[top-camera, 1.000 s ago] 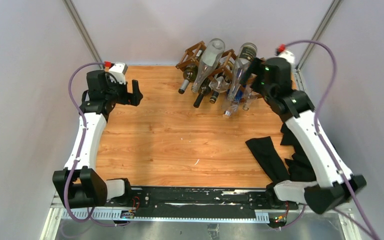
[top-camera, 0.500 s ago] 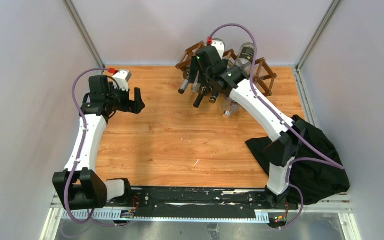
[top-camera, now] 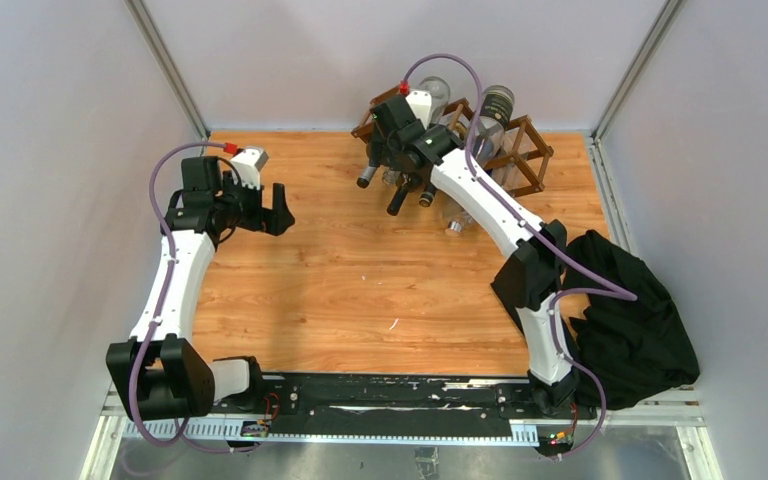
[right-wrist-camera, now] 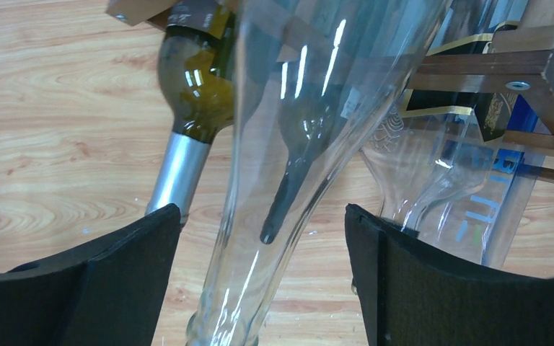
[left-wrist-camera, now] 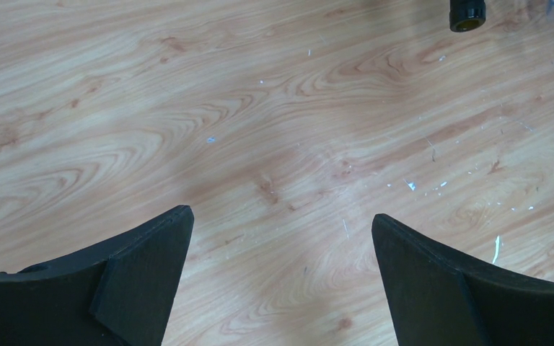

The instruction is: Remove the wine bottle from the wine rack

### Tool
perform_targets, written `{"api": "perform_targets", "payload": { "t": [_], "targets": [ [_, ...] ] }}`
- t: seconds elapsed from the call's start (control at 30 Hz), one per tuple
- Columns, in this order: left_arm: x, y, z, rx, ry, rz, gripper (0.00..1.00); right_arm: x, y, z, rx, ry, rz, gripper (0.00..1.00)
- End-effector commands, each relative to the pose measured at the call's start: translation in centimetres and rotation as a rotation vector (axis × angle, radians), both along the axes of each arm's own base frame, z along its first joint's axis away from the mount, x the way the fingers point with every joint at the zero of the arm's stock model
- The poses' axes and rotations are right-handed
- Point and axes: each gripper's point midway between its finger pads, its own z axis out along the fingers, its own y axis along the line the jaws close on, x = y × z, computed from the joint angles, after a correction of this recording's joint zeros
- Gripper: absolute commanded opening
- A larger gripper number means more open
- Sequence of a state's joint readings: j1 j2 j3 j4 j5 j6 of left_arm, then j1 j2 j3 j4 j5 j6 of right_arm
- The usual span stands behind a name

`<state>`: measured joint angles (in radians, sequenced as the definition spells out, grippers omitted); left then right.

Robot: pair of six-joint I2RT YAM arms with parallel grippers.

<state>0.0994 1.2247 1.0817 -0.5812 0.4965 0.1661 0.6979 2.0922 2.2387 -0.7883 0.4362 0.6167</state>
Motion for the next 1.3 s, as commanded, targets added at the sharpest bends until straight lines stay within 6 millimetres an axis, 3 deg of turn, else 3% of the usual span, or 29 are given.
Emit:
{"api": "perform_targets", "payload": {
  "t": [0.0, 0.13, 0.33, 0.77, 1.03, 1.27],
  "targets": [
    [-0.5, -0.3, -0.3, -0.019, 0.012, -0.018, 1.00, 1.3, -1.3, -0.4, -0.001, 0.005, -0.071, 0.87],
    [-0.7, -0.5, -0.4, -0.030, 0.018, -0.020, 1.00, 2.1, -1.3, -1.6, 0.001, 0.023, -0.081, 0.85],
    [-0.9, -0.1, -0.7, -0.008, 0.026, -0.004, 1.00, 2.2, -1.0, -1.9, 0.036, 0.026, -0.087, 0.70],
    [-1.3, 1.0, -3.5, 0.070, 0.051, -0.004, 1.00, 0.8, -1.4, 0.9, 0.132, -0.030, -0.084, 0.00],
    [-1.9, 0.3, -1.5, 0.082, -0.028, -0.074, 1.00, -1.4, -1.0, 6.0, 0.228, -0.135, 0.008, 0.00],
    [-2.5, -0.4, -0.3, 0.088, -0.068, -0.149, 1.00, -4.8, -0.3, 9.2, 0.287, -0.195, 0.128, 0.00]
  ]
}}
